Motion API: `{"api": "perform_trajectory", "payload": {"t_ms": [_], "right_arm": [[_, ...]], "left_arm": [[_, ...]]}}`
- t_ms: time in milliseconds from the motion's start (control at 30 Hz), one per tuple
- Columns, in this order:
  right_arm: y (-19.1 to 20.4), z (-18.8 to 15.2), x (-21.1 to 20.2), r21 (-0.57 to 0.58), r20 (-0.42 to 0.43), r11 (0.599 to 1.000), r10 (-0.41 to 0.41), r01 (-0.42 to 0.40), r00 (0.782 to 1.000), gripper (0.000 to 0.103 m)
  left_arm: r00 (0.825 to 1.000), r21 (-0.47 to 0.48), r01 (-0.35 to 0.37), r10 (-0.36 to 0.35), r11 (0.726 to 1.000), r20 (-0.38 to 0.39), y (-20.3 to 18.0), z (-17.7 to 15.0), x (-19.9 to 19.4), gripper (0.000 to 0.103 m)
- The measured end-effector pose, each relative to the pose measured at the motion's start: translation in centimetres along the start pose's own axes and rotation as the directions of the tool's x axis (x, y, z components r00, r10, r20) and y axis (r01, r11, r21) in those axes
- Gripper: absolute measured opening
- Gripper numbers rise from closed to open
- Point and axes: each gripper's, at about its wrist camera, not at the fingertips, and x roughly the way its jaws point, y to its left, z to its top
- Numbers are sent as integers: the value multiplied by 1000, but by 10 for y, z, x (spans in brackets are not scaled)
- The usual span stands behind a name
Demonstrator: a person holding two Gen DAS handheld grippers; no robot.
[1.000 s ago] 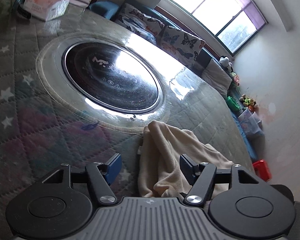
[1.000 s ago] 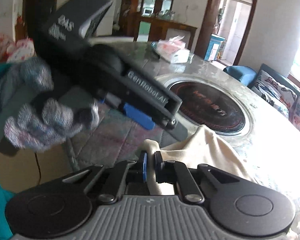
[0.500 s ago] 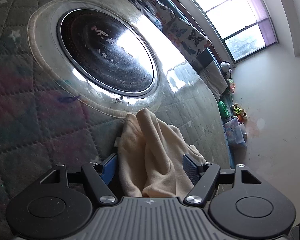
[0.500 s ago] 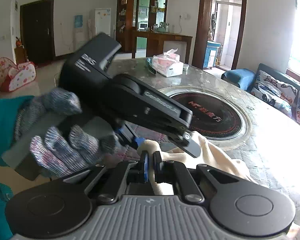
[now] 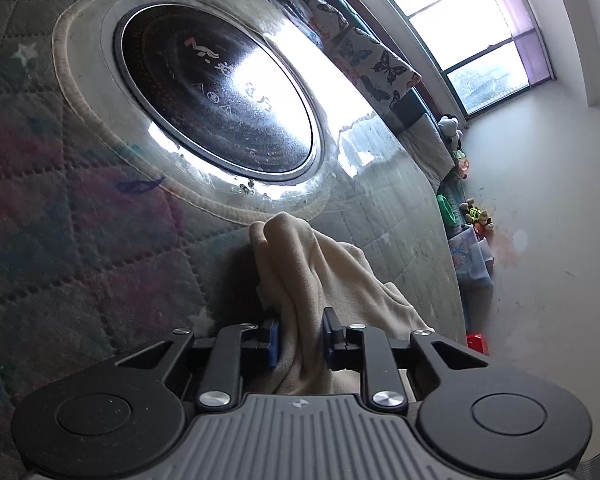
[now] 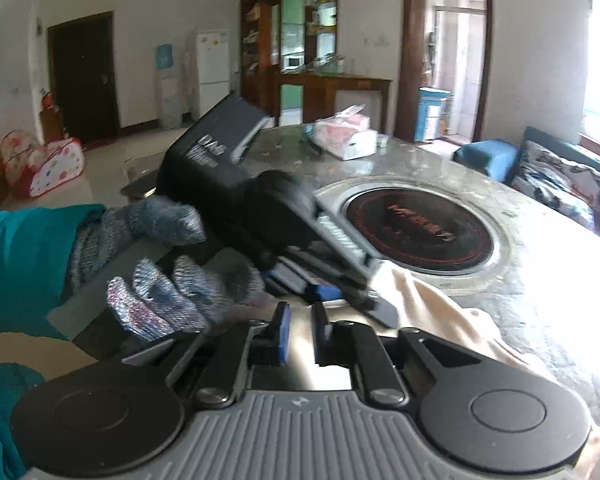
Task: Fold clothes
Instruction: 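Lift the held end and fold it over the sweatshirt with both grippers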
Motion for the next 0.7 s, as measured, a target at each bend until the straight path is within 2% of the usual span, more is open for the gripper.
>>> {"api": "perform_trajectory", "payload": {"t_ms": [133,233,300,533,633,700], "right_arm": [[-21,-9,-17,75,-1,993,-94,94,996,13],[-47,-17,-24,134,-24,972,-194,195,981,18],[-65,-25,-29,184,-44,947,-258,262,965,26],[-118,-59,-41,333,-124,833,-426,442,896,33],[-134,-74,-47,387,-138,792,-456,472,879,37],[-142,-81,-46,421,-151,773,-457,475,877,39]], "left_arm": [[1000,23,-10,9,1000,9,-2,-2,-2,23],[1000,36,-15,15,999,12,-3,-4,-3,23],[1000,43,-19,18,999,12,-4,-4,-4,23],[999,66,-33,32,997,17,-9,-4,-2,23],[999,73,-38,37,997,18,-10,-4,-2,23],[999,80,-43,41,996,20,-11,-5,-2,23]]}}
